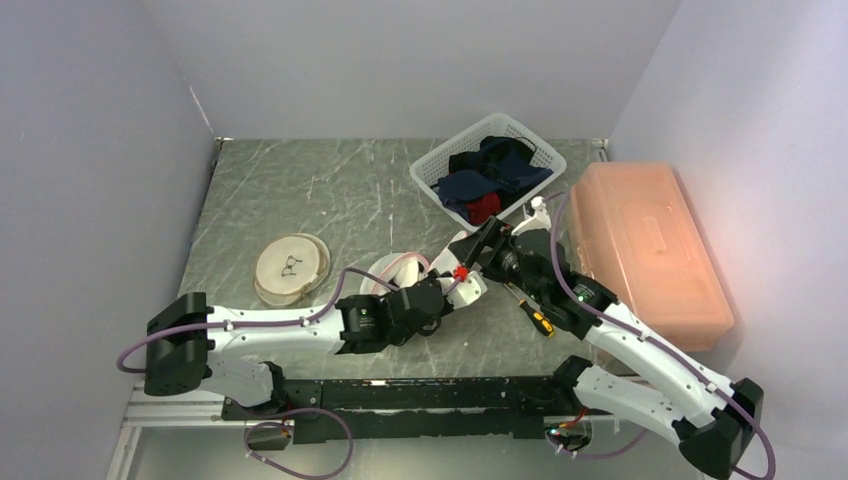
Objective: Unzip the laundry bag and remove the bra
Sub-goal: Open the laundry bag at the center of the board, then pick up the bra from the laundry bag.
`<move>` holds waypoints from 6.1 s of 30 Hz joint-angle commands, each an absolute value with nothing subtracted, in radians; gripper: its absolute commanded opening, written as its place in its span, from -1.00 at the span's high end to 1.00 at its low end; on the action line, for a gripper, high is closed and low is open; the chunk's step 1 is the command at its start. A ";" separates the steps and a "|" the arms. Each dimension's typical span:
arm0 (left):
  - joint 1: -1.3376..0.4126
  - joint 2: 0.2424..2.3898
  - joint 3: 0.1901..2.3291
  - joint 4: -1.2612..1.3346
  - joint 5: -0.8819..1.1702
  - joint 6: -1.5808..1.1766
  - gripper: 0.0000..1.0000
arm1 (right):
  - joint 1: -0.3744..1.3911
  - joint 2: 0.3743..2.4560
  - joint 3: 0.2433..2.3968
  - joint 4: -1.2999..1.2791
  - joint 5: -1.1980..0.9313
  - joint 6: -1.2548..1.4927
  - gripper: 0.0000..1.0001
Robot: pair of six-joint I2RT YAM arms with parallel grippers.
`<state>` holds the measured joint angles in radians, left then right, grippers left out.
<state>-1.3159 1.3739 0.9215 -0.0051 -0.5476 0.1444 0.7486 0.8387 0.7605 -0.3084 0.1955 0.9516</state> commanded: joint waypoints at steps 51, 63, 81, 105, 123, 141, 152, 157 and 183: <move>-0.899 0.997 0.628 -0.270 -0.246 -0.945 -0.38 | 0.718 0.650 0.505 -0.199 0.251 0.725 1.00; -0.871 1.093 0.697 -0.391 -0.318 -0.927 0.78 | 0.719 0.594 0.512 -0.197 0.220 0.681 1.00; -0.871 0.961 0.906 -0.487 -0.246 -0.765 0.95 | 0.718 0.480 0.708 -0.366 0.256 0.593 1.00; -0.850 1.003 0.689 -0.521 -0.308 -0.853 0.94 | 0.718 0.535 0.605 -0.473 0.410 0.657 -0.29; -0.848 0.963 0.675 -0.596 -0.348 -0.882 0.94 | 0.742 0.854 0.548 -0.013 -0.099 0.674 -0.14; -0.847 0.990 0.654 -0.459 -0.283 -0.865 0.94 | 0.999 1.177 0.696 -0.044 0.179 0.911 -0.28; -0.848 1.004 0.624 -0.363 -0.228 -0.868 0.94 | 1.072 1.192 0.754 -0.072 0.293 0.979 -0.23; -0.848 1.011 0.626 -0.344 -0.218 -0.867 0.94 | 1.091 1.226 0.764 -0.093 0.305 1.011 -0.26; -0.848 0.955 0.552 -0.283 -0.162 -0.893 0.94 | 1.090 1.443 0.821 -0.067 0.399 1.116 -0.14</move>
